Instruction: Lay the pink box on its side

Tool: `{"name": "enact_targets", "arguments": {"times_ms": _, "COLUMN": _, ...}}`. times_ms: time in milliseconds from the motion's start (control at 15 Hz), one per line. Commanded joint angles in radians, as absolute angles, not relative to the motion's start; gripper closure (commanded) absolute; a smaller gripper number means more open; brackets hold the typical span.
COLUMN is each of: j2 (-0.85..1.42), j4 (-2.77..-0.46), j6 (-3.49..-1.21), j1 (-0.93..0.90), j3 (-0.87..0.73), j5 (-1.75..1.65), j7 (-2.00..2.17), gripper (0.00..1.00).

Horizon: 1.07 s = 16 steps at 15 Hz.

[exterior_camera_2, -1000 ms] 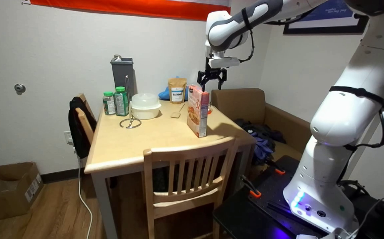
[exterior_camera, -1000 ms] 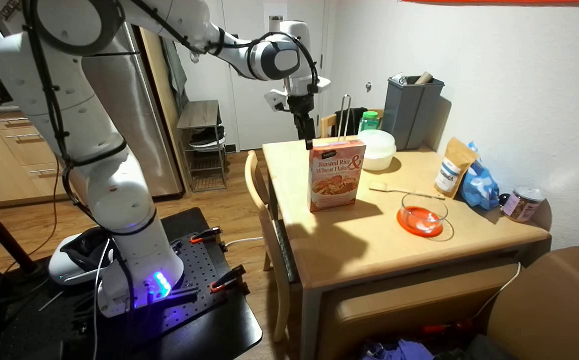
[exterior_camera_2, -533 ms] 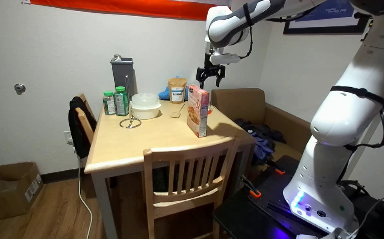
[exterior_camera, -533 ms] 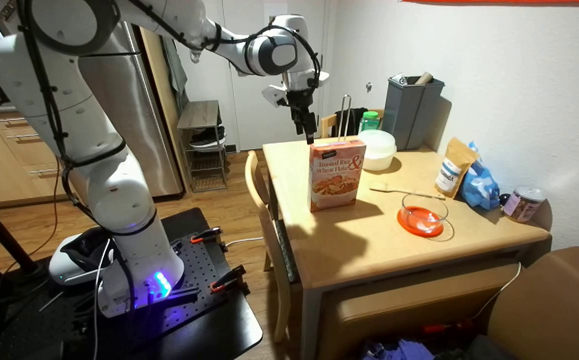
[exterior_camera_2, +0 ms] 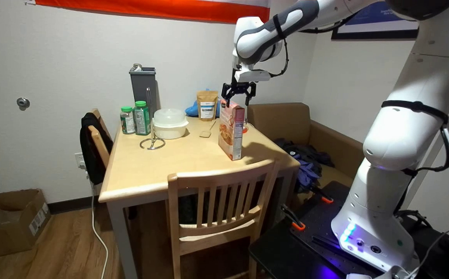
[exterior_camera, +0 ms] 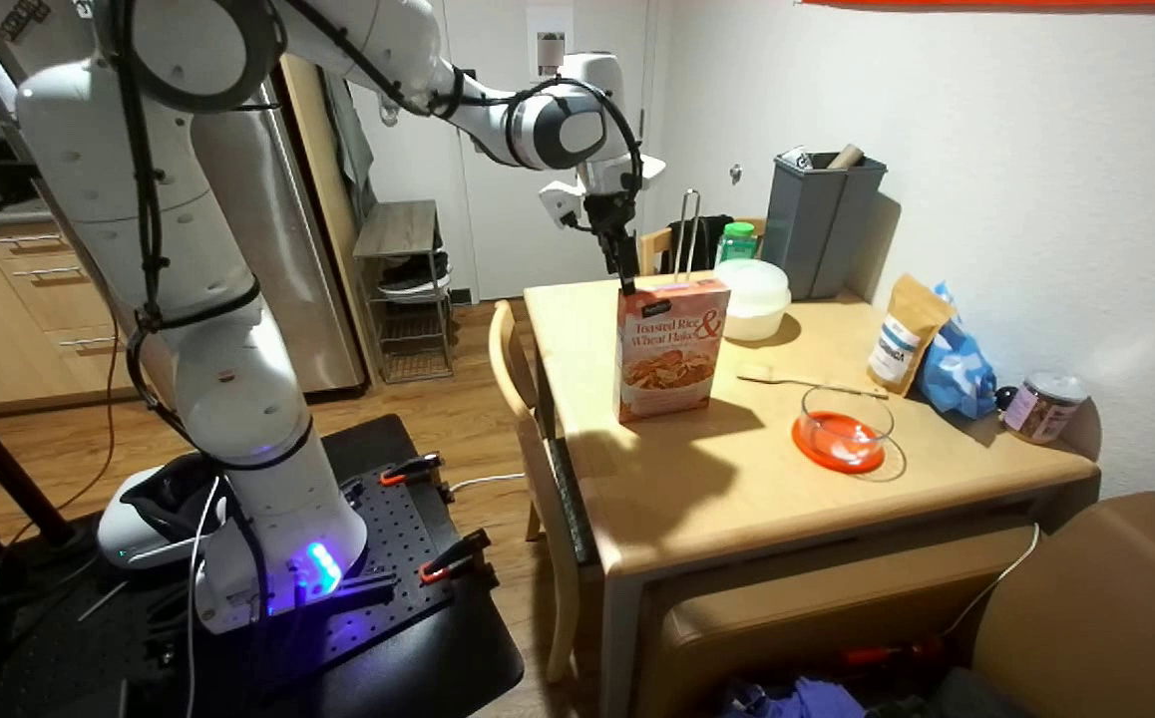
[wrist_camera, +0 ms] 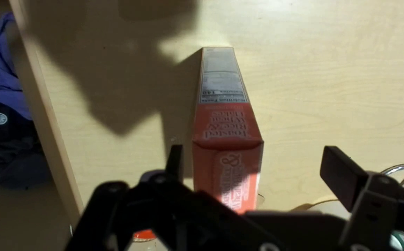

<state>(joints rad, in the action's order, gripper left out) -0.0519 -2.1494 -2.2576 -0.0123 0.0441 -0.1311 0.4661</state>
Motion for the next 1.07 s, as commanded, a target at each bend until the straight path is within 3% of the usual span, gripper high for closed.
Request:
{"name": "enact_targets", "arguments": {"times_ms": 0, "j2": 0.032, "j4": -2.063, "j6": -2.290, "j1": -0.009, "j3": 0.037, "j5": -0.168, "j7": 0.524, "gripper": 0.00}}
{"name": "enact_targets", "arguments": {"times_ms": 467, "j2": 0.084, "j4": -2.019, "j6": -2.283, "j1": -0.012, "j3": -0.007, "j5": -0.214, "j7": 0.566, "gripper": 0.00}}
{"name": "enact_targets", "arguments": {"times_ms": 867, "j2": 0.155, "j4": -2.012, "j6": -2.279, "j1": -0.005, "j3": -0.011, "j5": -0.050, "j7": 0.425, "gripper": 0.00}}
{"name": "enact_targets", "arguments": {"times_ms": 933, "j2": 0.162, "j4": -2.014, "j6": -2.285, "j1": -0.004, "j3": -0.014, "j5": -0.040, "j7": 0.414, "gripper": 0.09}}
{"name": "enact_targets", "arguments": {"times_ms": 1000, "j2": 0.167, "j4": -2.017, "j6": -2.291, "j1": -0.004, "j3": -0.019, "j5": -0.038, "j7": 0.416, "gripper": 0.26}}
